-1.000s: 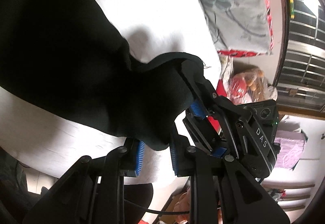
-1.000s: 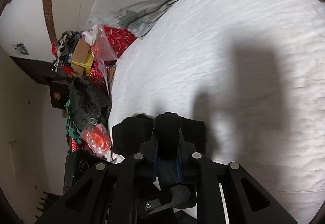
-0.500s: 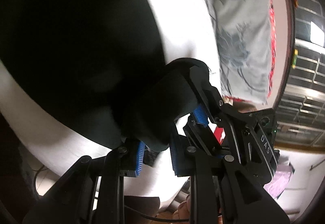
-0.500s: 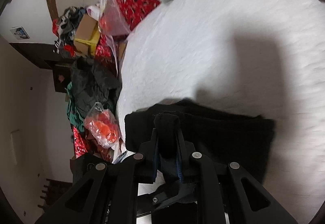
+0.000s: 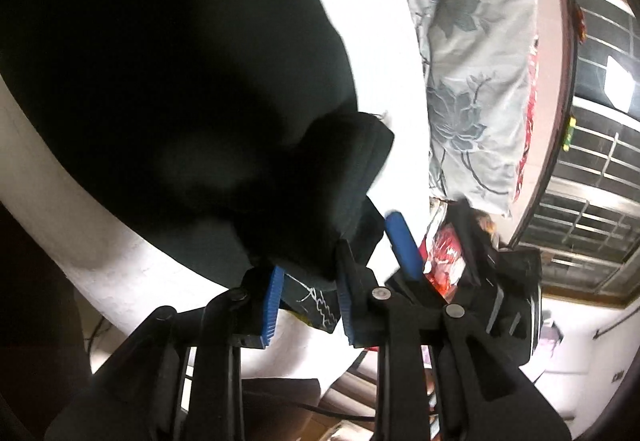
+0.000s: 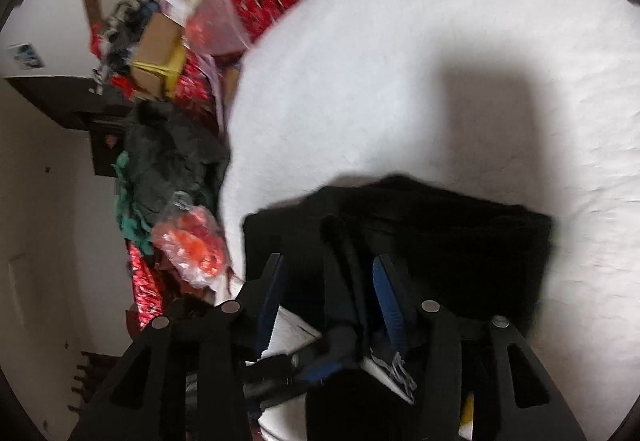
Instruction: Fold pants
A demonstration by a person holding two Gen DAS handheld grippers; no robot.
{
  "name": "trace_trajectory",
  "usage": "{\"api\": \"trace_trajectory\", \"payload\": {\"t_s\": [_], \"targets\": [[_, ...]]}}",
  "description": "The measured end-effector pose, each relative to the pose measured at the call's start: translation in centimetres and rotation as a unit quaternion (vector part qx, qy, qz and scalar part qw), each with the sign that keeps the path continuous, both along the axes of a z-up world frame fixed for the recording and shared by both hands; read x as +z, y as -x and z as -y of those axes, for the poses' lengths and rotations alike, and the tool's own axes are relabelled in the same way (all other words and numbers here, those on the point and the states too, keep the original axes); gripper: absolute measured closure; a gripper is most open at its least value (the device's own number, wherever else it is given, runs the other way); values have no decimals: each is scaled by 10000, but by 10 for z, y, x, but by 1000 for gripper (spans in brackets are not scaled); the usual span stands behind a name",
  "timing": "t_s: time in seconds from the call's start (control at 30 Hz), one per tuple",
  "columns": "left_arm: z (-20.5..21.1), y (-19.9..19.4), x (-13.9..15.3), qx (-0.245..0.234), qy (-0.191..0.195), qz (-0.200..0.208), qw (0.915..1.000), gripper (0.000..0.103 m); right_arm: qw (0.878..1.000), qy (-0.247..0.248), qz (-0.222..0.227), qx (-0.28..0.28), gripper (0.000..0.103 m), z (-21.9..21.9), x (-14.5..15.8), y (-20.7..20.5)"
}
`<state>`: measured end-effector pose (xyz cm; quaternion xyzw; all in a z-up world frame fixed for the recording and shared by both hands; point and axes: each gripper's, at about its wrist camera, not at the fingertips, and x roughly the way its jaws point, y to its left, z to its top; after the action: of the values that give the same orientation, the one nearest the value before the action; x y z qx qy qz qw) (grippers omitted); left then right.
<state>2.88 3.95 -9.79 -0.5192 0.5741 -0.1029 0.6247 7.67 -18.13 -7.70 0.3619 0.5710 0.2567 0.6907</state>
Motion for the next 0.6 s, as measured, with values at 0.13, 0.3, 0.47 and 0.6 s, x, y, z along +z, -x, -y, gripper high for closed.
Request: {"api": "trace_trajectory", "payload": {"t_s": [0.13,0.3,0.47,0.6], "targets": [[-7,0,7,-8,-104,87,9999,75,9989,-283,172,-342,43,32,13,23],[-16,0,9,90,-100,96,9999,73,9968,-656,-127,-438,43,39,-11,44],[-24,7,25,42,-301,348,9989,73,9944,-707,-329,-709,43,44,-36,55],[-13,6,40,-197,-586,725,9954,66,9953,-637,-182,-710,45,53,-37,59]]}}
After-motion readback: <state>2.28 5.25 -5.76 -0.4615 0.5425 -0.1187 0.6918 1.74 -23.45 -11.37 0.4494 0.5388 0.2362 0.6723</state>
